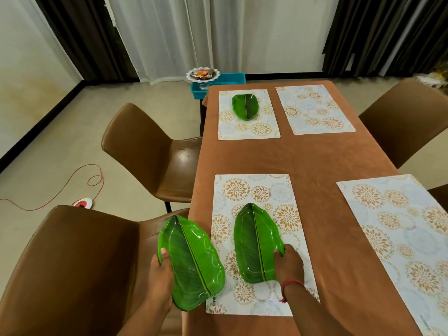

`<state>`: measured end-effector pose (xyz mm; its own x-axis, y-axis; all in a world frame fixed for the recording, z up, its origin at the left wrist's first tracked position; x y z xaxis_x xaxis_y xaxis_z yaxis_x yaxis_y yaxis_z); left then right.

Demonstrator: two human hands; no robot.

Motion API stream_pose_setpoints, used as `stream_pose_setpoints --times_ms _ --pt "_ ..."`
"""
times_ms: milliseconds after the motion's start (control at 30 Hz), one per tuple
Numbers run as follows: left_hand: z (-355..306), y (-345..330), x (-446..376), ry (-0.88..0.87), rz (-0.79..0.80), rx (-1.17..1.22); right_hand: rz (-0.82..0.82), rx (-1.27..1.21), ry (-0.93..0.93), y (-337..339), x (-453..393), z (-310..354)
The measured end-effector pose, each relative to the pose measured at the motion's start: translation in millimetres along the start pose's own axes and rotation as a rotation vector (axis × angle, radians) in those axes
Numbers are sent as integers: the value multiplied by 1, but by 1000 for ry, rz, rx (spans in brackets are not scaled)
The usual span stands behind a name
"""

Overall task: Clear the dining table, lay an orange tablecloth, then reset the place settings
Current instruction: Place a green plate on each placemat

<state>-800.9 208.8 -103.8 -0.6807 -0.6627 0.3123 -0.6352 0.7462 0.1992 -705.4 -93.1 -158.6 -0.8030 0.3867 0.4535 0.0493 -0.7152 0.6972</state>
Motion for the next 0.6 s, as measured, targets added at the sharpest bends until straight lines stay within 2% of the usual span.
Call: stream_pose_setpoints --times_ms 133,267,333,600 --pt "-2 -12 -3 -56 47 -33 -57 166 70 12 0 -2" --pt "-1 -41 -5 -90 168 -99 -179 212 44 48 -3 -35" --pt "1 -60 -2 -87 201 -71 -203 298 16 77 -12 -62" --pt "-16 -165 60 -81 342 5 -236 352 -60 229 -85 -181"
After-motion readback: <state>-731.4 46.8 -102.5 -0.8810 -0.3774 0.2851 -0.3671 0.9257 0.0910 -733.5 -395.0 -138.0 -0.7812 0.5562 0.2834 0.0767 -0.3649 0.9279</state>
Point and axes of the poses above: each hand's wrist, its own x-axis away from the middle knuckle, its own y-axis out of the back of the hand, z = x × y, the point moved 2 cm from there along -x, towards the middle knuckle, and after that the axes turned 11 degrees about -y, right-handed, at the moved point
